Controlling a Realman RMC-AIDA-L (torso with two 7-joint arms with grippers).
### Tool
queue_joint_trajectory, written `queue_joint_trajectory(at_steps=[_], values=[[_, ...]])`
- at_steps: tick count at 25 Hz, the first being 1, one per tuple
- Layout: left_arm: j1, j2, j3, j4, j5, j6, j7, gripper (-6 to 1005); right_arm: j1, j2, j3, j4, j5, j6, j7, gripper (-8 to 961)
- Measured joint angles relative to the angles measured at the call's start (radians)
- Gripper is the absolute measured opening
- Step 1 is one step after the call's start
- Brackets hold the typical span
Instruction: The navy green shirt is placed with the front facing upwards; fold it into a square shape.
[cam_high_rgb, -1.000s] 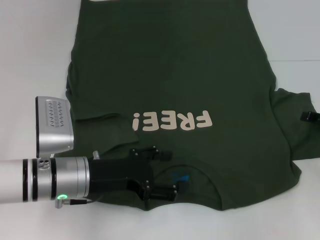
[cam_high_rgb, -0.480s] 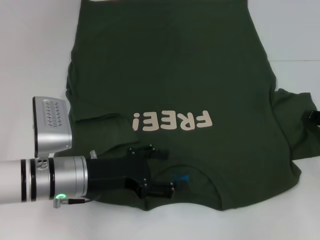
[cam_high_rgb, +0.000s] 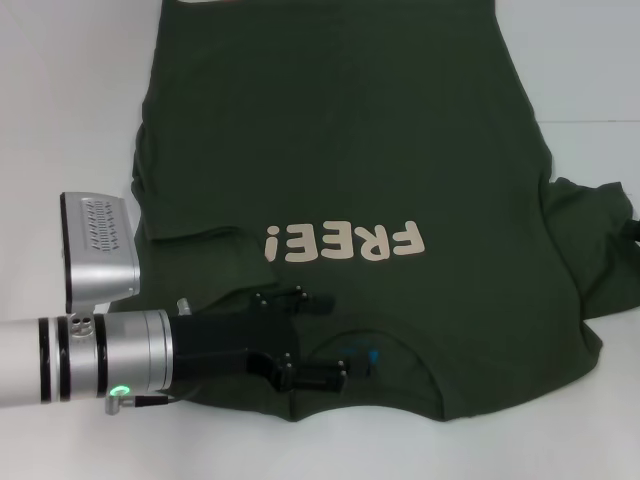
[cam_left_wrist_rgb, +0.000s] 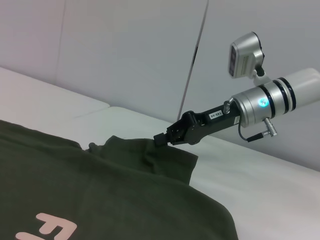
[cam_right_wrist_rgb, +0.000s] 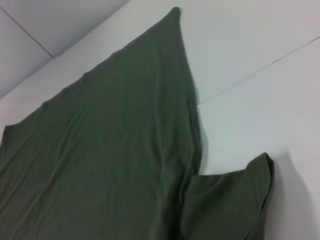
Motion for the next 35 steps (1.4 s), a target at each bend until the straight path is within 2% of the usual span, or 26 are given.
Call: queue_joint_trajectory(at_steps=[5, 17, 35], values=[[0.000, 0.000, -0.003, 0.000, 0.000, 0.000, -0.014, 919, -0.009, -0.002, 0.000, 0.000, 0.014, 0.020, -0.035, 3], [0.004, 0.000, -0.020, -0.018, -0.015, 0.000, -0.033, 913, 0.029, -0.044, -0.001, -0.014, 0.016, 0.071, -0.087, 4], [0.005, 0.000, -0.020, -0.027, -0.043, 0.008, -0.038, 904, 0.094, -0.044, -0.024, -0.026, 0.010, 0.115, -0.278, 22]])
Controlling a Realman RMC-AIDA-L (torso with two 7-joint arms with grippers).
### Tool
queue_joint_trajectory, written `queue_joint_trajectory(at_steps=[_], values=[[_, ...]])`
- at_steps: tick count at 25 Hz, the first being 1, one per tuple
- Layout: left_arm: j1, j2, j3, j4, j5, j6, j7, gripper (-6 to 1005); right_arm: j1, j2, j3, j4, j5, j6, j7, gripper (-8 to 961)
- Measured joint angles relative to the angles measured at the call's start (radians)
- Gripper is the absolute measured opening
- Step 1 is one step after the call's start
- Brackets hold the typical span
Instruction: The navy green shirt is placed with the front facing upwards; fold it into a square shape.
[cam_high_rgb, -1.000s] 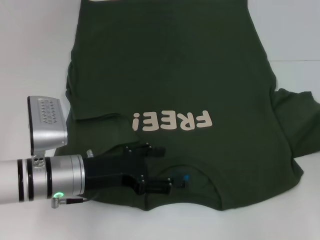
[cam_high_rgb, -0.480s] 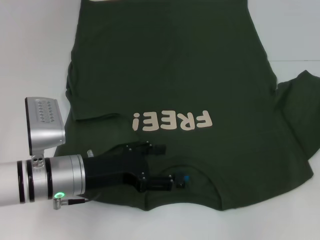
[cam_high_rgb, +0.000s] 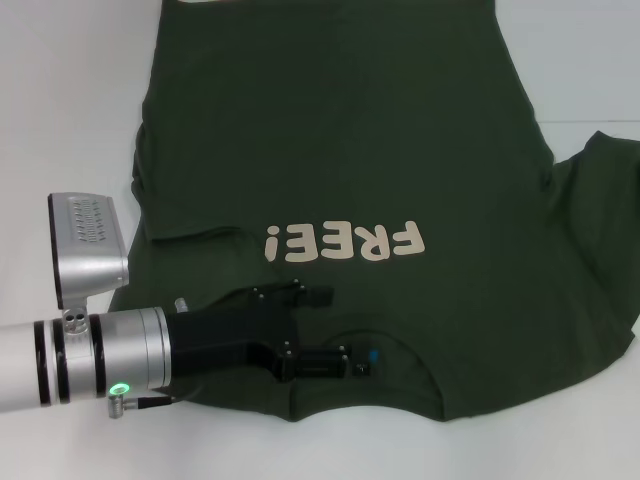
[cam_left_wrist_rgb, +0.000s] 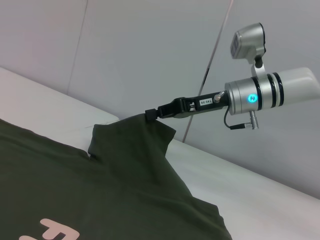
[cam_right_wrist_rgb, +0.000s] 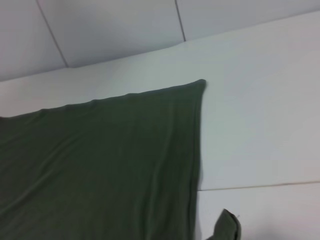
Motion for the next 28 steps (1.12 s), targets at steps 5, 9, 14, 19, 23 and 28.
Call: queue_joint_trajectory(at_steps=[5, 9, 14, 19, 23, 28], values=[[0.000, 0.000, 0.000, -0.008, -0.007, 0.000, 0.000, 902, 0.008, 0.003, -0.025, -0.018, 0.000, 0.000, -0.010, 27], [0.000, 0.000, 0.000, -0.011, -0.008, 0.000, 0.000, 900, 0.016, 0.007, -0.045, -0.039, 0.001, 0.000, -0.014, 32], [0.000, 0.000, 0.000, -0.011, -0.008, 0.000, 0.000, 897, 0.042, 0.009, -0.057, -0.040, 0.001, -0.006, -0.012, 37], [0.000, 0.000, 0.000, -0.015, -0.008, -0.001, 0.000, 895, 0.065, 0.031, -0.109, -0.032, 0.003, -0.009, 0.000, 42], [0.000, 0.000, 0.000, -0.021, -0.009, -0.007, 0.000, 893, 0.087, 0.073, -0.138, -0.025, 0.002, -0.017, 0.003, 46], [0.000, 0.000, -0.001, -0.022, -0.009, -0.008, 0.000, 890, 0.106, 0.114, -0.249, -0.016, 0.002, -0.060, 0.007, 51]])
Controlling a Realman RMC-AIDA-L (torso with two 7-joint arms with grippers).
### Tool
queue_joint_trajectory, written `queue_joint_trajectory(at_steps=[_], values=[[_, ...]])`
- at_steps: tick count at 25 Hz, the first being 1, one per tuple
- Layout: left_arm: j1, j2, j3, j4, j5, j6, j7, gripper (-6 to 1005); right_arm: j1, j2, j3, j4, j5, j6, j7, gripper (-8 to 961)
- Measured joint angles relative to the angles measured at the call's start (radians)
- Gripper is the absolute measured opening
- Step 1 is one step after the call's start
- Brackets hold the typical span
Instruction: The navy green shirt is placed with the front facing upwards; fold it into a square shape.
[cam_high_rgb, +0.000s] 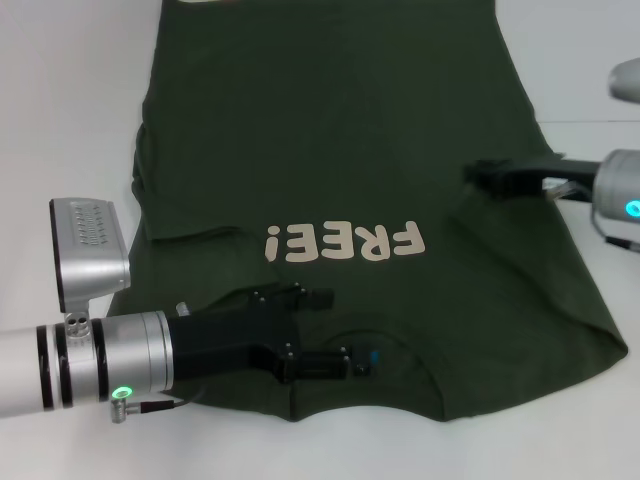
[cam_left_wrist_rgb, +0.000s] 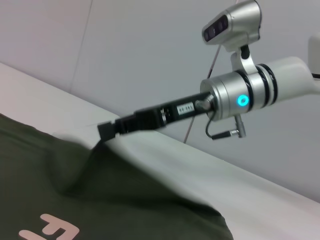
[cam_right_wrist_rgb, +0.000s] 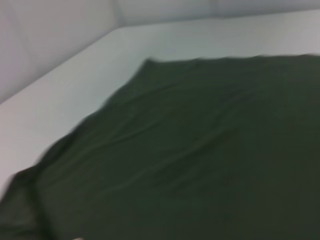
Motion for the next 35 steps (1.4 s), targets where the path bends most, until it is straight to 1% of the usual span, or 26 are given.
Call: queue_joint_trajectory(at_steps=[2, 4, 7, 13, 15, 18, 21, 24, 27, 32, 35], values=[[0.000, 0.000, -0.001, 0.000, 0.000, -0.001, 0.000, 889, 0.007, 0.005, -0.033, 0.000, 0.007, -0.033, 0.008, 53], [0.000, 0.000, -0.003, 0.000, 0.000, -0.002, 0.000, 888, 0.011, 0.005, -0.042, 0.000, 0.008, -0.052, 0.025, 55], [0.000, 0.001, -0.005, 0.000, 0.000, -0.003, 0.000, 887, 0.009, 0.002, -0.042, -0.006, 0.009, -0.056, 0.040, 266], [0.000, 0.002, -0.009, 0.000, 0.000, -0.004, 0.000, 884, -0.031, -0.015, -0.032, -0.037, 0.024, -0.068, 0.075, 507], [0.000, 0.003, -0.015, 0.001, 0.000, -0.004, -0.003, 883, -0.050, -0.021, -0.014, -0.049, 0.060, -0.105, 0.077, 606], [0.000, 0.005, -0.031, 0.002, 0.000, 0.000, -0.014, 881, -0.082, -0.036, 0.028, -0.052, 0.135, -0.189, 0.070, 755], [0.004, 0.007, -0.038, 0.007, 0.005, 0.006, -0.030, 880, -0.105, -0.045, 0.041, -0.047, 0.175, -0.253, 0.065, 833], [0.013, 0.007, -0.039, 0.015, 0.009, 0.005, -0.040, 878, -0.126, -0.044, 0.043, -0.046, 0.183, -0.288, 0.057, 912], [0.035, 0.007, -0.052, 0.041, 0.011, -0.016, -0.067, 877, -0.150, -0.032, 0.050, -0.041, 0.213, -0.342, 0.022, 912], [0.080, 0.008, -0.111, 0.094, 0.011, -0.111, -0.203, 874, -0.177, -0.009, 0.052, -0.036, 0.261, -0.456, -0.029, 911], [0.125, 0.008, -0.142, 0.145, 0.011, -0.162, -0.273, 873, -0.180, -0.001, 0.047, -0.029, 0.261, -0.478, -0.041, 911]])
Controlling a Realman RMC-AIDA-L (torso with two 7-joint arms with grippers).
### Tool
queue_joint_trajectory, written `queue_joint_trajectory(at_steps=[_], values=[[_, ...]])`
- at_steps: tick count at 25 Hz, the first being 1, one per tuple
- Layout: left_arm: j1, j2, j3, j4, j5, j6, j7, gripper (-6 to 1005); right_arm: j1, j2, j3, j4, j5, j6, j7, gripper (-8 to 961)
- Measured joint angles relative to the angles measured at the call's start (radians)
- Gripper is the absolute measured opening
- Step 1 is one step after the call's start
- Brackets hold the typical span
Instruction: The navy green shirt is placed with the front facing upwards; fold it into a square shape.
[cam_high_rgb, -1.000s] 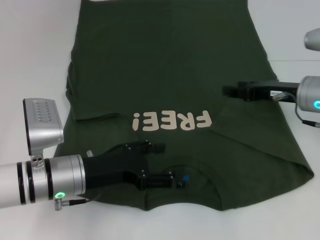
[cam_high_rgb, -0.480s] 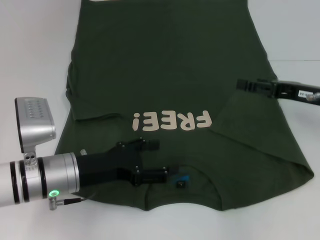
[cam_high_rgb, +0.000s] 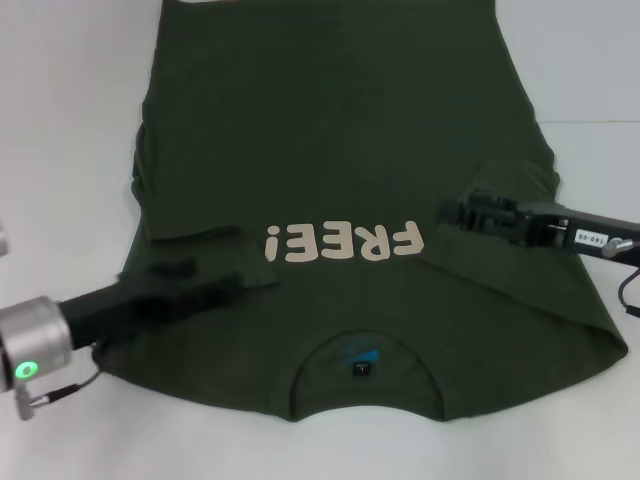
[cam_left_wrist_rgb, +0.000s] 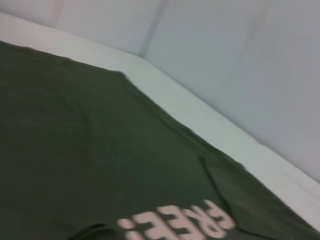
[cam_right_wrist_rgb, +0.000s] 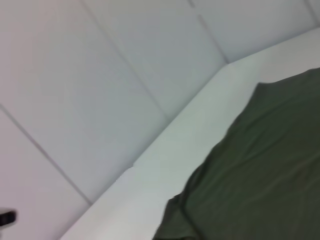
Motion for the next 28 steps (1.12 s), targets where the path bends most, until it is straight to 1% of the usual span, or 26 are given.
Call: queue_joint_trajectory(at_steps=[4, 6, 8, 14, 20, 28], values=[[0.042, 0.000, -0.033, 0.040, 0.004, -0.004, -0.030, 871, 0.002, -0.003, 0.001, 0.032, -0.001, 0.006, -0.001, 911], [0.058, 0.003, -0.064, 0.057, 0.019, -0.007, -0.051, 870, 0.002, -0.005, 0.001, 0.038, -0.002, 0.012, 0.002, 911], [0.072, 0.006, -0.103, 0.075, 0.055, -0.008, -0.087, 869, 0.002, -0.005, 0.002, 0.041, -0.003, 0.022, 0.007, 911], [0.087, 0.009, -0.181, 0.110, 0.157, -0.009, -0.156, 866, 0.007, 0.001, -0.011, 0.046, -0.006, 0.059, 0.004, 910], [0.107, 0.010, -0.200, 0.131, 0.189, -0.010, -0.173, 863, 0.011, -0.003, -0.017, 0.047, -0.006, 0.071, 0.009, 910], [0.105, 0.010, -0.196, 0.135, 0.233, 0.035, -0.175, 859, 0.012, -0.009, -0.011, 0.047, -0.002, 0.074, 0.011, 909]])
